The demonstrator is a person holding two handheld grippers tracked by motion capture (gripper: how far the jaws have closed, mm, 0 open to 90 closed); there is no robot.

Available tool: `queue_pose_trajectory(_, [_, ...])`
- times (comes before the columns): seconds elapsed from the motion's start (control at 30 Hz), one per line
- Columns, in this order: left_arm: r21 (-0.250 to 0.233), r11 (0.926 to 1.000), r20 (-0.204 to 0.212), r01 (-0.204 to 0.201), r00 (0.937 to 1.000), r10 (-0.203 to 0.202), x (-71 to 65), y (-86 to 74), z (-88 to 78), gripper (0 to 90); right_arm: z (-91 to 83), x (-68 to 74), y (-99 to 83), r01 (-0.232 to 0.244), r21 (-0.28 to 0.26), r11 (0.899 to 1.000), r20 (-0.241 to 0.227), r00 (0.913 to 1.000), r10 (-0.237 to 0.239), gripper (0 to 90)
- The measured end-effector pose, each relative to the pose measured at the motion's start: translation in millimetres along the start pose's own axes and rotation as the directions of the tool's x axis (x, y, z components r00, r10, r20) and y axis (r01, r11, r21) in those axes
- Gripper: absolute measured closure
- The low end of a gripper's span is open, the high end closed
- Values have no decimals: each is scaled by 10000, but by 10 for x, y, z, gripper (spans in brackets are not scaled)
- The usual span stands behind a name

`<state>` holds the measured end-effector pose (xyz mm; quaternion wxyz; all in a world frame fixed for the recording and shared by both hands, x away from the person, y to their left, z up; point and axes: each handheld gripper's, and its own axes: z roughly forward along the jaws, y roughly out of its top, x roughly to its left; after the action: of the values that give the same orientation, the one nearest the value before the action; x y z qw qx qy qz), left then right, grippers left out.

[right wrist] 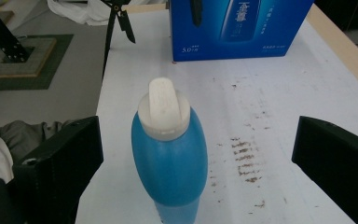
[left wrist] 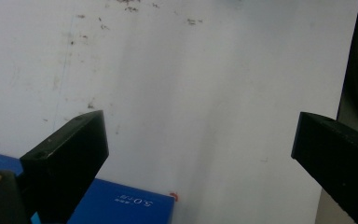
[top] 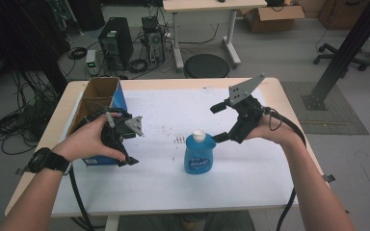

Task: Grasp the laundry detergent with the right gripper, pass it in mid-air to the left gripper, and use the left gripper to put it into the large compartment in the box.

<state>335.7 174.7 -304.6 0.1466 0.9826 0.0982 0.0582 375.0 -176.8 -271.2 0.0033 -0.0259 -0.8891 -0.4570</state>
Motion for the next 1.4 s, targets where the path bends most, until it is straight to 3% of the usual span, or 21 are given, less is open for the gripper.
queue_pose_trajectory(0.3, [-45, 10000, -9, 86, 10000, -86, -2, -22, -21, 44, 116, -15, -318, -506, -220, 9985, -130, 9986, 504, 13])
queue_pose_trajectory(0.77, [-69, 10000, -15, 72, 10000, -72, -20, -26, -33, 44, 334, -35, -640, -1100, -451, 9929, -448, 9931, 1080, 12])
queue_pose_trajectory(1.4, [-140, 9999, -62, 30, 10000, -31, -40, -18, -54, 44, 643, 25, -765, -1049, -386, 9937, -900, 9908, 1011, 19])
